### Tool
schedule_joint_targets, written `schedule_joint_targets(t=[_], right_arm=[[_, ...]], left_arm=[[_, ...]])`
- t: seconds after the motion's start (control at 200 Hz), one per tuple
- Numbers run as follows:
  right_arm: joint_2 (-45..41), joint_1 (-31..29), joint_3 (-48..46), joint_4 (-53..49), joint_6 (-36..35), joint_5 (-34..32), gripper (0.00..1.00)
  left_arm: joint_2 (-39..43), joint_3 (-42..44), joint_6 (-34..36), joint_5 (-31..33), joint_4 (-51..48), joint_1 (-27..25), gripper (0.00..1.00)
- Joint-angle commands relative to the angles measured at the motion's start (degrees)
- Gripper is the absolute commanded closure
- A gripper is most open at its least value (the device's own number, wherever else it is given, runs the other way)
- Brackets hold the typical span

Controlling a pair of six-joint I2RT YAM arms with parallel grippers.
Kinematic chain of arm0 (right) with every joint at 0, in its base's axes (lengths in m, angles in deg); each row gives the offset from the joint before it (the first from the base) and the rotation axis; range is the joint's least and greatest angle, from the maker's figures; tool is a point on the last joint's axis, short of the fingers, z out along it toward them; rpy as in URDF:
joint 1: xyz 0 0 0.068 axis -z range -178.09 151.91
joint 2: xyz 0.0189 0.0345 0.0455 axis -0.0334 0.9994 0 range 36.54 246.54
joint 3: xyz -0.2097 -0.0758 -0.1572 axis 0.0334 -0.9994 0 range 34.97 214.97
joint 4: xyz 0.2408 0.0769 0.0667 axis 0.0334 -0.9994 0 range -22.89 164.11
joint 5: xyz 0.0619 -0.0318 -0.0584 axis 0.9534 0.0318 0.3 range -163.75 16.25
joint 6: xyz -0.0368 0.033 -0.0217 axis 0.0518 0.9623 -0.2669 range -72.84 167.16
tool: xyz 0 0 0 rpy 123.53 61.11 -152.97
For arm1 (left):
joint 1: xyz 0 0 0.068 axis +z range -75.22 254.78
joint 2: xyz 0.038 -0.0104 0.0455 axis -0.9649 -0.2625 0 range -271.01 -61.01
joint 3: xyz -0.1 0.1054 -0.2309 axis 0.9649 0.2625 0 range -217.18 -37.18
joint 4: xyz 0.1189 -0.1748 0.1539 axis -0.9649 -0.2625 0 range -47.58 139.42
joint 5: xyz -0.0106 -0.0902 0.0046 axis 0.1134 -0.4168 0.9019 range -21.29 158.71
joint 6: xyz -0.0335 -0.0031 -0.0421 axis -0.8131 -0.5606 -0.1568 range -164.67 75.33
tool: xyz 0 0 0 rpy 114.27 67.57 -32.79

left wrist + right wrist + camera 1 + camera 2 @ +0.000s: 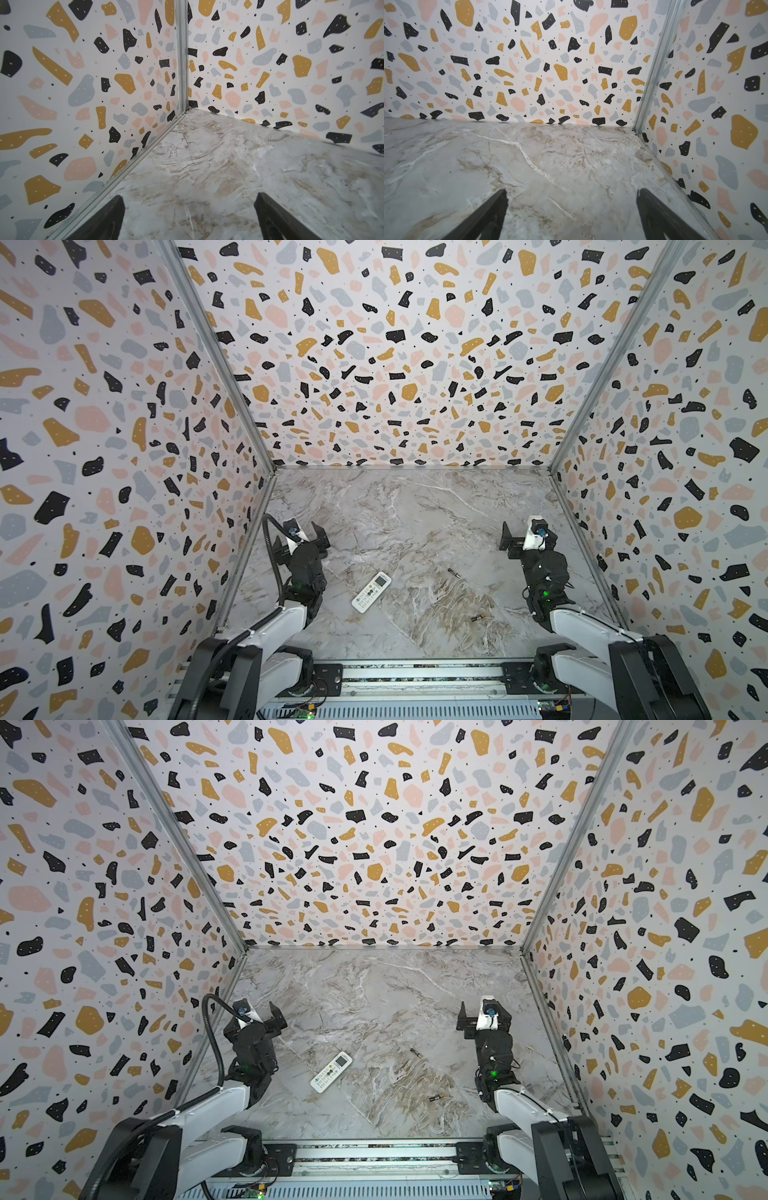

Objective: Load the batteries into the remote control
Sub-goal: 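Reach the left gripper down and grasp the white remote control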

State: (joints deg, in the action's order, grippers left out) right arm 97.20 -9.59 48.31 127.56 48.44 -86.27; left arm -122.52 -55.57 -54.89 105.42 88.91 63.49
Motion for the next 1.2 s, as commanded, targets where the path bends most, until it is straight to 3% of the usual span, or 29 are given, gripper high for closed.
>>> schedule_joint_targets(t=[0.0,0.13,0.245,0.34,0.566,0.761,1.196], right_arm=[[-4.06,-2.01,7.18,-17.46,7.17,-6.70,0.01],[-3.89,-4.03,14.07,-33.00,9.77,-4.78,0.01],[-3.46,-7.20,15.46,-37.27,9.16,0.63,0.01],[-3.35,-10.92,15.33,-38.19,8.52,5.29,0.01],[1.88,-17.46,17.45,-39.29,4.50,20.98,0.01],[6.61,-19.61,17.51,-37.58,2.64,28.25,0.01],[5.42,-20.81,16.10,-35.79,1.27,30.27,0.01]], left_arm=[[3.68,-5.25,-9.19,-2.34,-17.97,-1.24,0.00],[4.40,-9.10,-14.92,-11.94,-28.69,-4.17,0.01],[2.02,-12.32,-18.49,-18.49,-37.56,-6.21,0.01],[0.25,-14.30,-16.02,-22.68,-42.01,-9.29,0.00],[-4.13,-19.88,-12.90,-24.03,-53.16,-20.50,0.01],[-12.08,-24.11,-10.82,-25.71,-58.08,-26.04,0.01],[-25.44,-29.51,-7.04,-27.03,-63.86,-31.51,0.02]])
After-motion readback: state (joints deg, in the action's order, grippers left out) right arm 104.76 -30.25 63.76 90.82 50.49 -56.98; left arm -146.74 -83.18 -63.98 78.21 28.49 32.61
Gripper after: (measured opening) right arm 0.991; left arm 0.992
